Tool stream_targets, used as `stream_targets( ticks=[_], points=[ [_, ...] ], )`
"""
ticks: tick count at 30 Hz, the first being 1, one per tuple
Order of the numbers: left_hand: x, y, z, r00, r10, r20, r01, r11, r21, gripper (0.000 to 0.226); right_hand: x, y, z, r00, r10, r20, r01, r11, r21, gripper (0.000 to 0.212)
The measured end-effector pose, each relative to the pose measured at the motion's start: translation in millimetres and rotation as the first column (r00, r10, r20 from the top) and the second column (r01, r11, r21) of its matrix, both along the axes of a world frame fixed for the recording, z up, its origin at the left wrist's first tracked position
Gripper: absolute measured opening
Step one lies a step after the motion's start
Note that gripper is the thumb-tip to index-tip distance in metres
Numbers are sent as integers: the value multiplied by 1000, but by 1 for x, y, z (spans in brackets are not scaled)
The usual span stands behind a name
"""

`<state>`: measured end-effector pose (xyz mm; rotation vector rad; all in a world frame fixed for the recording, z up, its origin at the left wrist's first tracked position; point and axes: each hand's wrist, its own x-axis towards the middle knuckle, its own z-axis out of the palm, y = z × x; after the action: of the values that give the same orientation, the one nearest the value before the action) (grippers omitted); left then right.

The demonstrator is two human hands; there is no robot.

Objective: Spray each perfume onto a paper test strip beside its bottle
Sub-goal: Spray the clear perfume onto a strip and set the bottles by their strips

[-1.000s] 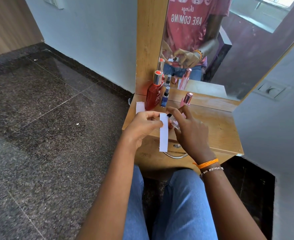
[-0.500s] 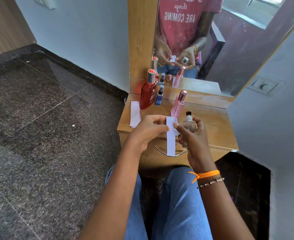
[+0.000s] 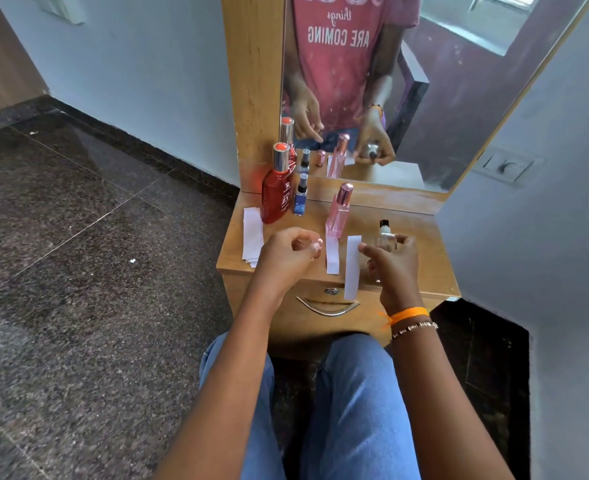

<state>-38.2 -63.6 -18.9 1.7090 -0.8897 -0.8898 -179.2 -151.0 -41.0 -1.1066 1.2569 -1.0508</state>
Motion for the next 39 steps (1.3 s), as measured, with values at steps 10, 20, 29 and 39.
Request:
stream_targets(
  ticks=[10,20,29,39],
  points=[
    [3,-8,-19,940,85,331,-94,995,12,40,26,-23,-8,841,-175,-512,53,968,-244,42],
    [1,-21,-28,903,57,426,-53,998,-22,37,33,-24,-12,774,-207,-598,29,956,-294,43],
    [0,-23,-27,911,59,407,-46,998,-41,18,23,-14,-4,849,-215,-483,46,940,-338,47],
    [-7,-11,26,1000,-5,12,7,987,-164,13,5,52,-5,930,163,-330,-313,822,-476,60]
  ],
)
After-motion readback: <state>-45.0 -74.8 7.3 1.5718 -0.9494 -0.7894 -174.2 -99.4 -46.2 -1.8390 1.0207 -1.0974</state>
